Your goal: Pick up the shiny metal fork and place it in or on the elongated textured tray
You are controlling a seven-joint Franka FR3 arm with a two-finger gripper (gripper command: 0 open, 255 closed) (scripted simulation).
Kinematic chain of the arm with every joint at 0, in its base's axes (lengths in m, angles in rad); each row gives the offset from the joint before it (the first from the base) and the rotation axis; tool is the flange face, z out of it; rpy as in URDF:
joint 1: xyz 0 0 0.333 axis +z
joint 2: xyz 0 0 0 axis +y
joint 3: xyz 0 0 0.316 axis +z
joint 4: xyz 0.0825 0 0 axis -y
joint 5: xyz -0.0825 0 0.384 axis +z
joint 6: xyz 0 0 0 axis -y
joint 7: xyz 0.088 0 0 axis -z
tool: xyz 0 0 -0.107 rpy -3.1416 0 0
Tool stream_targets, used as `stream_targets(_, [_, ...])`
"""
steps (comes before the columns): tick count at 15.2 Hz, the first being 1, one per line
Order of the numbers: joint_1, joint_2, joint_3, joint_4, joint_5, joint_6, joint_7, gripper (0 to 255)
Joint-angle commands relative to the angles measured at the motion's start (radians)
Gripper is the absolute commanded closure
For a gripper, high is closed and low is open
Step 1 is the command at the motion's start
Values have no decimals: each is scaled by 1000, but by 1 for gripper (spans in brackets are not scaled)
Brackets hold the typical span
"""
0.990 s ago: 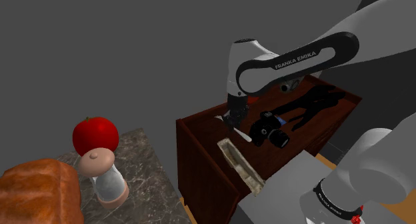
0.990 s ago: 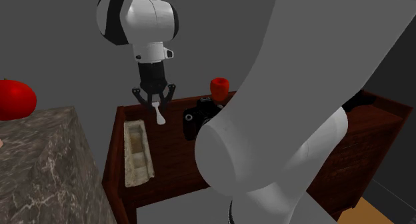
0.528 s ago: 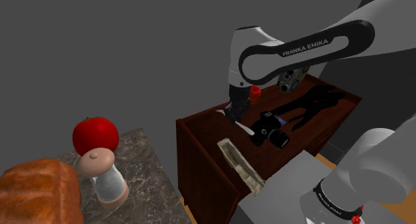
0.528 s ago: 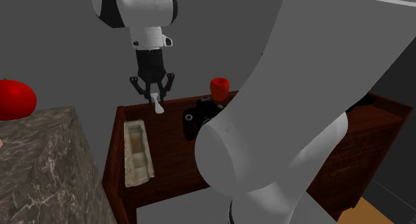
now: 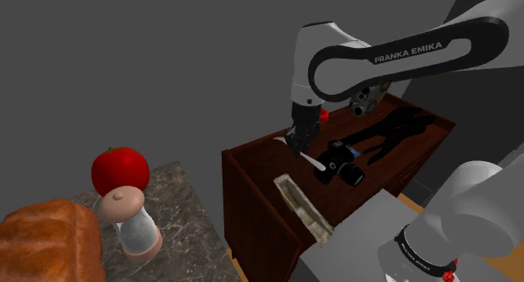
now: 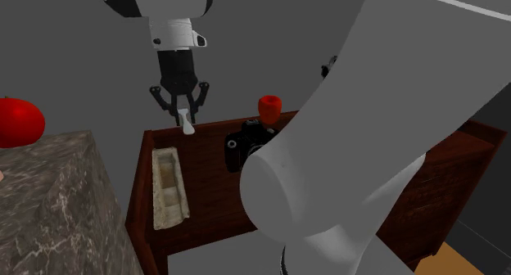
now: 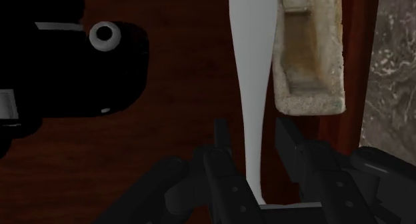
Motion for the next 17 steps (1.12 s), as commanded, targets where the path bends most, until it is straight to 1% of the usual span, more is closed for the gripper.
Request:
stream_targets(1, [23, -50, 22, -43, 25, -4, 29, 255])
stream_targets(6, [94, -163, 87, -144, 99, -5, 113, 255])
stream_targets(9, [136, -214, 125, -185, 142, -7, 161, 255])
stream_targets(17, [137, -158, 147, -256, 156, 120, 153, 255])
